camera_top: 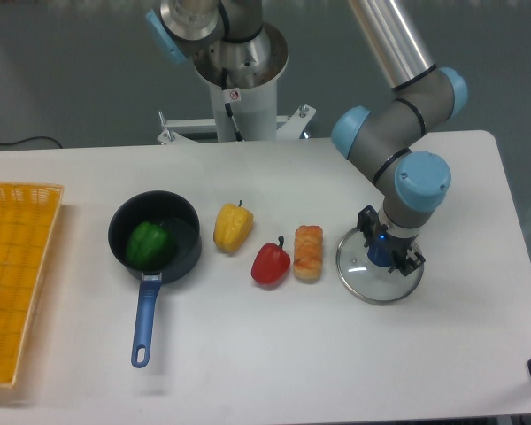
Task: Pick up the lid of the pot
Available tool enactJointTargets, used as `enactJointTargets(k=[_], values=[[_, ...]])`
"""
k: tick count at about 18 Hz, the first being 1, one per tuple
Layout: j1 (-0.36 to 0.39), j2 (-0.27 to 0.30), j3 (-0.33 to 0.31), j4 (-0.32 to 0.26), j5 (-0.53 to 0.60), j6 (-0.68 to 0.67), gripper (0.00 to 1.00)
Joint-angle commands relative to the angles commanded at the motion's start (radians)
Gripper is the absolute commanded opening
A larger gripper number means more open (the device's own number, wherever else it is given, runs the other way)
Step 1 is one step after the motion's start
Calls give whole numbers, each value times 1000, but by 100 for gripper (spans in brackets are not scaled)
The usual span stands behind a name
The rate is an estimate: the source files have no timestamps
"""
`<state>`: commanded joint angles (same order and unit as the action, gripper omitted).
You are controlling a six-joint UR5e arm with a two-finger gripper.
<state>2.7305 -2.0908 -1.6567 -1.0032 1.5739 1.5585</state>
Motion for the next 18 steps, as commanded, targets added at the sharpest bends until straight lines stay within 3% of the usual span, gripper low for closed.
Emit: enactJointTargets(k=[18], values=[[0, 49, 0, -14, 2, 0, 61]])
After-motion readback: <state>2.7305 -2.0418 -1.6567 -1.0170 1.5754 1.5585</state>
